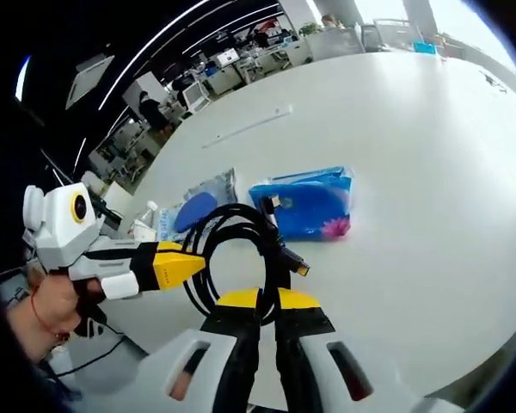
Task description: Arrange the tabletop items into an orderly group along one side of the table until the central work area is clear of visible clutter.
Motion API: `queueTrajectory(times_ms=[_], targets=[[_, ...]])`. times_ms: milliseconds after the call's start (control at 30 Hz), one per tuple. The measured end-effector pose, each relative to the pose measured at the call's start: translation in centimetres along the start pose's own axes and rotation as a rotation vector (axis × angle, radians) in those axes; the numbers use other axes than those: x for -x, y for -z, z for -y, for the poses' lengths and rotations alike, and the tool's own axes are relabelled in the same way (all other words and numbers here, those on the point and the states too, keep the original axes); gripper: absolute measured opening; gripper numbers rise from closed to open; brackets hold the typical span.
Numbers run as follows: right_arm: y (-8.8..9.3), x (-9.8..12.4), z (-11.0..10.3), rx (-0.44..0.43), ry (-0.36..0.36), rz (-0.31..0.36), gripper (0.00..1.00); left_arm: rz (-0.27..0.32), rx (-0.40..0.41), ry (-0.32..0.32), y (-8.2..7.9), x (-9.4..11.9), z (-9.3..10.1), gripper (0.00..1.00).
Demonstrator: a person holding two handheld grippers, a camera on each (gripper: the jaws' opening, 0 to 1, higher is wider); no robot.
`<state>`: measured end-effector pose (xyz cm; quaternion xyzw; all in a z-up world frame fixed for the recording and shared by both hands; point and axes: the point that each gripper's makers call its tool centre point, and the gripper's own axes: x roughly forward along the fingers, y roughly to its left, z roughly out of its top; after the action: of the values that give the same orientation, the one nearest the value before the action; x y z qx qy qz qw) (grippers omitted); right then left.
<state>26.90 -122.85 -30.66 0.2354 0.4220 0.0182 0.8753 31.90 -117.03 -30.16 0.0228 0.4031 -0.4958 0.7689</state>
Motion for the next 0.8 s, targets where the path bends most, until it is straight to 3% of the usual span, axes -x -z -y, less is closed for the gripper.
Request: queueTrajectory(times_ms=[400, 800], targets=[[1.7, -1.8, 0.5, -0.002, -0.006, -0.085, 0.02, -0.064, 0.074, -0.017, 2.5, -0.9, -0.9, 0.00], [2.2, -3.1, 0.9, 0.002, -0.002, -0.143, 0.02, -0.105, 0.124, -0.042, 3.4, -1.6, -1.8, 0.00]])
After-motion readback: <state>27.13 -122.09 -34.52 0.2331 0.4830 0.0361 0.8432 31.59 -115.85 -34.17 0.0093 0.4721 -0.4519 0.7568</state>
